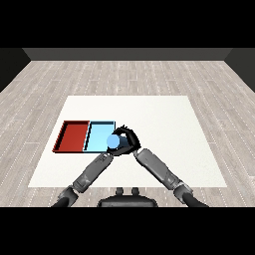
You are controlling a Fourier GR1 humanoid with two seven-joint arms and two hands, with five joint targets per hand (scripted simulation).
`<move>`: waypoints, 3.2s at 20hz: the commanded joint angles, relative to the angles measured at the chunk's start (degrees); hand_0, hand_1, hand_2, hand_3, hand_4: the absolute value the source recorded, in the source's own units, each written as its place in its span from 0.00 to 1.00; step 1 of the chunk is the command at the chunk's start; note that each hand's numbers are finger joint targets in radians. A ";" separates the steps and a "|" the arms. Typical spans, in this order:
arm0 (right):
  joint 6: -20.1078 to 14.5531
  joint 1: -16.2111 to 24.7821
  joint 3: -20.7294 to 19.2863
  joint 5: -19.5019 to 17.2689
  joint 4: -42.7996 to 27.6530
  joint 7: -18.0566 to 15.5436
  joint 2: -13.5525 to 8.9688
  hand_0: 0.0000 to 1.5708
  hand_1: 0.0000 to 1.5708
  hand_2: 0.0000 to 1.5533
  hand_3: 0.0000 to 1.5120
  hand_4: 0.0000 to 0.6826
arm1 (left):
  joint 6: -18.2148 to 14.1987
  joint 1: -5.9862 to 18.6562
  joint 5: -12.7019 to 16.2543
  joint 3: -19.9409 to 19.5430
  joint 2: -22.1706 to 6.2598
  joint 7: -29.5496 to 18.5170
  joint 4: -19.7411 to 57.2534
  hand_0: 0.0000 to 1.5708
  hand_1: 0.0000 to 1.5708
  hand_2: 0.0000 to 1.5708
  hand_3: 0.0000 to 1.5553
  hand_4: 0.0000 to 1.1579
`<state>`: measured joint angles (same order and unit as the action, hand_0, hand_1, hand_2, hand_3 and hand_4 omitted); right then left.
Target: Pick the blue can and put it in the blue box
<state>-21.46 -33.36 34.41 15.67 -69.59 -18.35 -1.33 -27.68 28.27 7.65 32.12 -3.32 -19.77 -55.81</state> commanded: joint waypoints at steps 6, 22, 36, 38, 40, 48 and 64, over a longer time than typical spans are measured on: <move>2.41 -2.92 -0.87 3.93 1.66 0.57 1.26 0.92 0.92 0.94 0.92 0.88 | -2.44 -1.34 2.70 -2.96 2.94 -0.22 -3.01 0.52 0.52 0.54 0.46 0.59; 3.78 2.13 -2.85 5.30 -1.85 1.82 1.28 0.00 0.00 0.00 0.00 0.00 | 1.68 -1.07 12.11 -3.73 3.27 -4.29 1.09 1.00 1.00 0.97 0.93 0.95; 7.87 6.60 -7.33 3.72 -6.85 4.93 1.31 0.00 0.00 0.00 0.00 0.00 | -0.44 1.01 10.23 -3.72 3.30 -3.83 2.20 1.00 1.00 1.00 0.97 0.98; 8.90 5.66 -9.46 3.00 -6.69 4.97 0.99 0.00 0.00 0.00 0.00 0.00 | 4.53 -3.82 6.64 -7.88 2.34 -5.52 1.81 1.00 1.00 1.00 0.97 0.98; 10.55 7.13 -9.49 3.19 -4.81 1.65 1.31 0.00 0.00 0.00 0.00 0.00 | 0.80 -4.20 5.85 -5.76 3.30 -5.45 0.39 1.00 1.00 1.00 0.97 0.98; 12.71 13.85 -16.51 4.76 -18.50 5.26 -4.93 0.00 0.00 0.00 0.00 0.00 | 3.61 -5.21 4.20 -9.09 0.51 -3.42 -1.41 1.00 1.00 1.00 0.96 0.97; 13.17 31.36 -27.74 9.81 -37.09 7.59 -12.09 0.00 0.00 0.00 0.00 0.00 | 5.28 2.12 3.22 -21.65 -9.63 1.66 13.38 1.00 1.00 1.00 0.96 0.97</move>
<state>-7.75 -4.58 8.55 24.57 -103.51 -12.70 -12.35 -23.35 29.20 10.25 14.28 -9.73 -18.65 -47.54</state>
